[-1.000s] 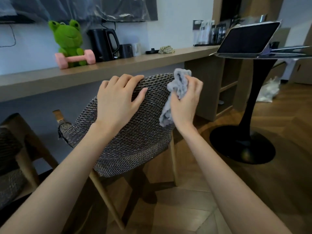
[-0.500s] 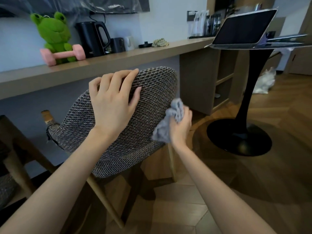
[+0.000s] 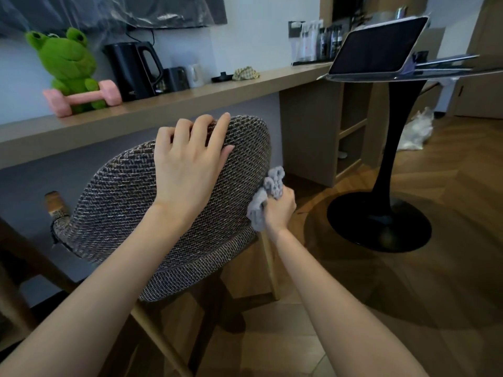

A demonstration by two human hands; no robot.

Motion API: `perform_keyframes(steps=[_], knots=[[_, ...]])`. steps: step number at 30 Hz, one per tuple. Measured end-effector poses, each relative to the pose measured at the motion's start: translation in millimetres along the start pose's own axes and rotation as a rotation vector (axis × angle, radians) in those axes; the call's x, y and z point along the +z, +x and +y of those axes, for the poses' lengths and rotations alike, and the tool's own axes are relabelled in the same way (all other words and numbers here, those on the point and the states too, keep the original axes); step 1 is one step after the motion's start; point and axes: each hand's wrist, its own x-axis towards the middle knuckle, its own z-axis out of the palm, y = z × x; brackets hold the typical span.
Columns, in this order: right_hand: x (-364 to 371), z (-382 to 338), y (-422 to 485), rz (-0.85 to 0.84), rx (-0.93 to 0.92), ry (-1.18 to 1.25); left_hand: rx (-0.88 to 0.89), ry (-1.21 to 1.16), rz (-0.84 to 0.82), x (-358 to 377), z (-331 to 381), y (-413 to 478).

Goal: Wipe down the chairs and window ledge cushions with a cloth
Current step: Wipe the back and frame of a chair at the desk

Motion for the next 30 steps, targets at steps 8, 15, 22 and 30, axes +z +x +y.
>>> perform_keyframes(steps=[8, 15, 22, 30], knots=[[-5.5, -67.2, 29.8, 0.059, -0.313, 0.153, 0.011, 0.022, 0.061, 7.8, 5.3, 3.6], [-7.8, 22.7, 11.1, -0.274, 0.081, -0.147, 0.029, -0.002, -0.011, 3.1, 3.7, -0.1], [-19.4, -24.1, -9.1, -0.196, -0.175, 0.043, 0.037, -0.167, -0.123, -11.4, -3.4, -8.0], [-10.1, -22.7, -66.2, -0.241, -0.343, 0.063, -0.202, -0.338, -0.236, -28.4, -50.4, -62.0]])
